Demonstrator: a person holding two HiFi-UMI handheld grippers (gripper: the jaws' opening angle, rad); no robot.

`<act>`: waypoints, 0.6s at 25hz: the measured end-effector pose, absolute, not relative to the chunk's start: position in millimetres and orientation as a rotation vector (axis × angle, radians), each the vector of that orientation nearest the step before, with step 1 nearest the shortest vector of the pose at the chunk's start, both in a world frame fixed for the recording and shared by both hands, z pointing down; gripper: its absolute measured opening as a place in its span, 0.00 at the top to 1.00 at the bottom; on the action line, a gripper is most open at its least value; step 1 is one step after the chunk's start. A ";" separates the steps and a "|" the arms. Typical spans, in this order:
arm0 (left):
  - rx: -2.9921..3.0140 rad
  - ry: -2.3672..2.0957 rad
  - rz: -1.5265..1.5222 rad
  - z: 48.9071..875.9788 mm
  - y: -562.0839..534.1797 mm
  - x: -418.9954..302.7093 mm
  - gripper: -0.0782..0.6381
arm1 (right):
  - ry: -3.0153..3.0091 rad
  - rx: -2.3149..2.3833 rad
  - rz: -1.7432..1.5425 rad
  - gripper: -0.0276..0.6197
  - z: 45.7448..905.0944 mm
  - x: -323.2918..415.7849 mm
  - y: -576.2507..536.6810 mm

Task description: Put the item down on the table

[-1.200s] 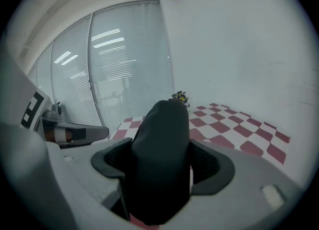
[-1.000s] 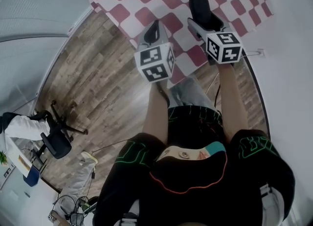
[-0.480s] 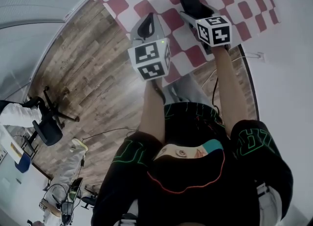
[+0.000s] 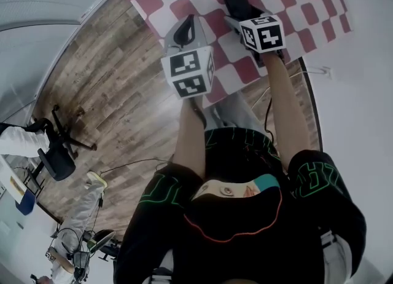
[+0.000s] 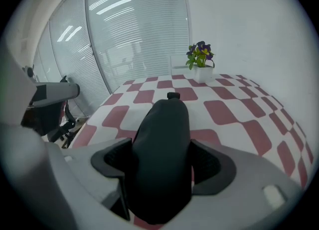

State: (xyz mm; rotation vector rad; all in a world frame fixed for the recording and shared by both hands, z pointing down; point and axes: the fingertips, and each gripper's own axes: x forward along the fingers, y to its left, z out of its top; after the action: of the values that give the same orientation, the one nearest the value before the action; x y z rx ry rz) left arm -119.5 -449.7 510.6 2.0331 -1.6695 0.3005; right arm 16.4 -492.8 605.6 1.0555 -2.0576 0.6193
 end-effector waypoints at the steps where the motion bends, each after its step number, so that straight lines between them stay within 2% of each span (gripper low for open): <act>1: 2.033 -1.672 0.300 509.8 -449.3 -121.6 0.88 | -2.060 1.071 0.618 0.40 602.7 16.3 -493.6; 15: 2.081 -1.667 0.250 489.4 -438.0 -133.4 0.88 | -2.254 1.198 0.599 0.40 543.8 3.9 -479.6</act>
State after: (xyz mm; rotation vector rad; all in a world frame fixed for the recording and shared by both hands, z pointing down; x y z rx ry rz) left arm -133.4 -438.0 489.4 2.0811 -1.6675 0.2500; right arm 3.9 -479.6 543.8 1.1976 -2.2545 0.5993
